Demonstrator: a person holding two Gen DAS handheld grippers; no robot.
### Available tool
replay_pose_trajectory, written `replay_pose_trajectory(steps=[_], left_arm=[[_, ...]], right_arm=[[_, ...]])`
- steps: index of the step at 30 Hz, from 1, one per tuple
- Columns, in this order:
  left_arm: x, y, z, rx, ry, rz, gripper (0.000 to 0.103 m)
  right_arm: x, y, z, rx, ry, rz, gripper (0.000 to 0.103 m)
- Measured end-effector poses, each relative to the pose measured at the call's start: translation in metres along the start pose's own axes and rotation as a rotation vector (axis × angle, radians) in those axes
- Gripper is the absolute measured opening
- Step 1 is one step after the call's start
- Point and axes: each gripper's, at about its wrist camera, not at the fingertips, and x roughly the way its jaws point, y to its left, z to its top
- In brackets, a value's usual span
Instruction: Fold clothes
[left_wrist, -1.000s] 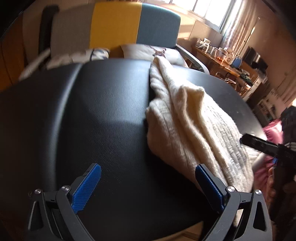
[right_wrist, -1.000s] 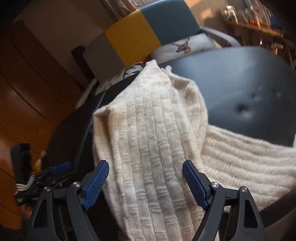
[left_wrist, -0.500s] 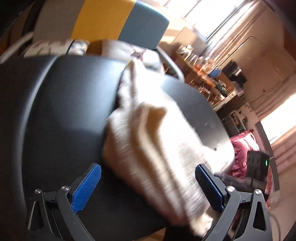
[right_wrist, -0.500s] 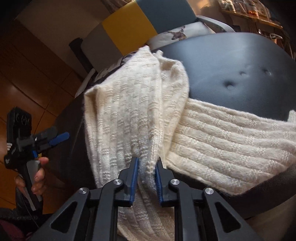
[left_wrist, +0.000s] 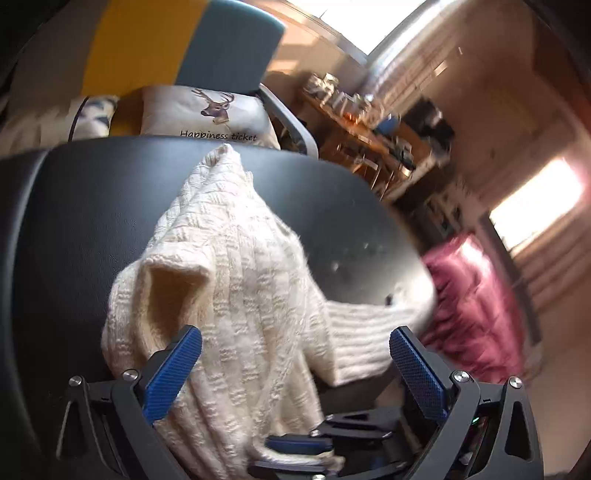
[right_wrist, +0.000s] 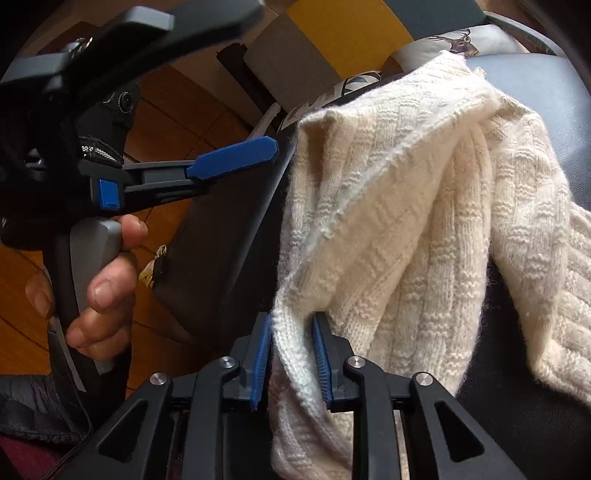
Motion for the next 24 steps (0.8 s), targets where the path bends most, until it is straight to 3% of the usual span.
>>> replay_pose_trajectory(steps=[2, 5, 8, 12, 14, 18, 20, 21, 22, 24], left_arm=[[0.008, -0.013, -0.015, 0.132, 0.001, 0.07, 0.103], [0.021, -0.015, -0.03, 0.226, 0.035, 0.101, 0.103], [0.033, -0.006, -0.031, 0.196, 0.069, 0.084, 0.102], [0.05, -0.001, -0.032, 0.155, 0.127, 0.079, 0.066], [0.06, 0.0, -0.033, 0.139, 0.16, 0.084, 0.064], [0.062, -0.004, -0.041, 0.178, 0.159, 0.117, 0.049], [0.06, -0.003, -0.043, 0.18, 0.16, 0.123, 0.032], [0.058, -0.003, -0.044, 0.178, 0.155, 0.124, 0.017], [0.057, -0.004, -0.045, 0.181, 0.146, 0.124, 0.008], [0.054, -0.007, -0.047, 0.186, 0.128, 0.121, 0.007]], right_arm=[[-0.002, -0.007, 0.0, 0.028, -0.011, 0.022, 0.027], [-0.008, -0.012, -0.001, 0.034, -0.02, 0.028, 0.03], [-0.011, -0.019, -0.001, 0.042, -0.036, 0.028, 0.03], [-0.008, -0.024, 0.003, 0.036, -0.042, 0.014, 0.031], [-0.006, -0.025, 0.007, 0.03, -0.045, 0.008, 0.033], [0.0, -0.031, 0.018, 0.017, -0.047, -0.003, 0.036], [0.004, -0.035, 0.024, 0.018, -0.047, -0.005, 0.036], [0.006, -0.037, 0.027, 0.017, -0.047, -0.006, 0.036], [0.008, -0.039, 0.03, 0.014, -0.047, -0.009, 0.036], [0.011, -0.043, 0.037, 0.006, -0.047, -0.017, 0.036]])
